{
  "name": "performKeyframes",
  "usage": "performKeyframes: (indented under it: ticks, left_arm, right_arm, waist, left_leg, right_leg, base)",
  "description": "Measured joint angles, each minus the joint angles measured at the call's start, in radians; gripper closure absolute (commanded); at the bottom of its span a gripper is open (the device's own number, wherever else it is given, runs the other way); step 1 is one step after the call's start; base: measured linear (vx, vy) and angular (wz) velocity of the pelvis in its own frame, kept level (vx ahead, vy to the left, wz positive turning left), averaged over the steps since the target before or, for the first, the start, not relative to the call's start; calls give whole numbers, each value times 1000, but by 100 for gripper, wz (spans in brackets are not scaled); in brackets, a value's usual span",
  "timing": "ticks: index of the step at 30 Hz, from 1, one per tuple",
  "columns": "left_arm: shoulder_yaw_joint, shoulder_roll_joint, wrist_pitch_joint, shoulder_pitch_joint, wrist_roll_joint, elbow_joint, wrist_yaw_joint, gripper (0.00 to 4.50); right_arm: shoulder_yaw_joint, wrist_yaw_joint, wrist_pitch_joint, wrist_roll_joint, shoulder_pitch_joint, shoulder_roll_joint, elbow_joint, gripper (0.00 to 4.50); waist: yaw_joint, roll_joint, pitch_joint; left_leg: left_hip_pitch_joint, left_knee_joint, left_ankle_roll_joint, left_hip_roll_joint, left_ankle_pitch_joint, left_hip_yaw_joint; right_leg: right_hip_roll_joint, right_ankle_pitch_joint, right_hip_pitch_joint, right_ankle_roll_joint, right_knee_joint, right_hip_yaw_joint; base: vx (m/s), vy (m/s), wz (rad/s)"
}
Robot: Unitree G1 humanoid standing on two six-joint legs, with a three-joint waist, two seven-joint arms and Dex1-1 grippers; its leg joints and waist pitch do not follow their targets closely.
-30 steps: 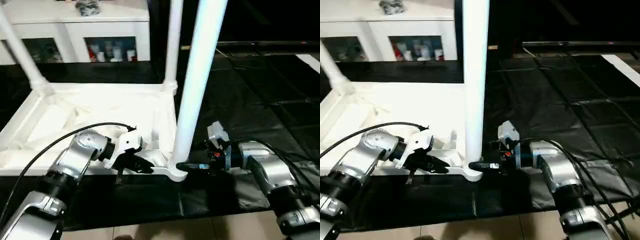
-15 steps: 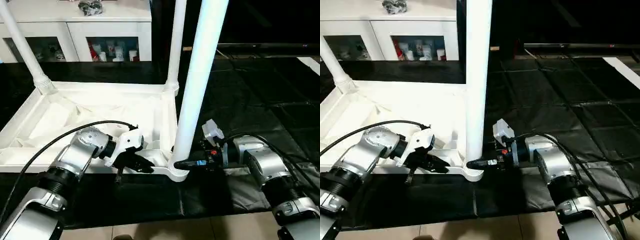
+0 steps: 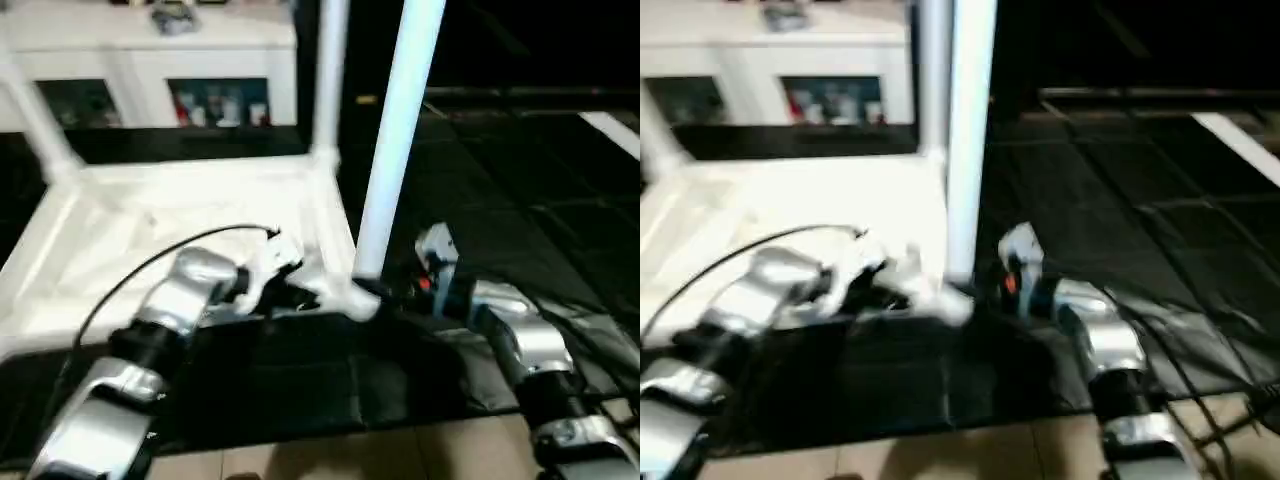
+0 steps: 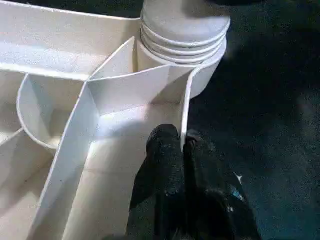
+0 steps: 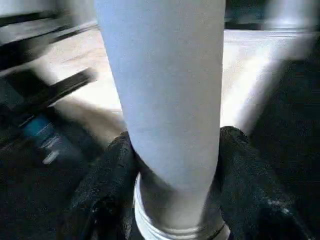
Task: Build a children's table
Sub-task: Rotate leg to tighten
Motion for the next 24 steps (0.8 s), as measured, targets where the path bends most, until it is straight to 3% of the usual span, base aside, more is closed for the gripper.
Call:
performKeyframes:
  ticks: [3, 6, 9, 15, 24]
  left_arm:
    - [23, -41, 41, -8, 0, 1, 89, 450]
    - [59, -106, 69, -36, 14, 34, 230, 450]
    - [66, -123, 69, -36, 14, 37, 251, 450]
    - [57, -98, 50, -35, 9, 37, 208, 450]
    - [18, 13, -100, 7, 6, 18, 33, 450]
  right_arm:
    - [-11, -128, 14, -23, -37, 40, 24, 253]
    - [-49, -317, 7, -53, -129, 112, 127, 253]
    - [-52, -347, -5, -51, -138, 120, 144, 181]
    - [-59, -304, -28, -46, -76, 128, 96, 134]
    - [8, -8, -76, -28, 0, -23, 59, 53]
  waist:
    - [-11, 0, 0]
    - [-18, 1, 0]
    - [-16, 1, 0]
    - [-13, 2, 1]
    - [-3, 3, 2]
  left_leg:
    - [0, -2, 0, 0, 0, 0]
    - [0, -2, -1, 0, 0, 0]
    - [0, -2, 1, 0, 0, 0]
    - [0, -5, 1, 0, 0, 0]
    - [-1, -5, 1, 0, 0, -1]
  right_leg:
    - [0, -1, -1, 0, -1, 0]
    - [1, 0, -3, -2, -1, 0]
    - [1, 2, -3, -6, -1, 0]
    - [1, -1, -4, -6, -1, -1]
    - [0, -1, -4, -6, -1, -1]
  base:
    - [0, 0, 0]
    - [0, 0, 0]
    - [0, 0, 0]
    - [0, 0, 0]
    - [0, 0, 0]
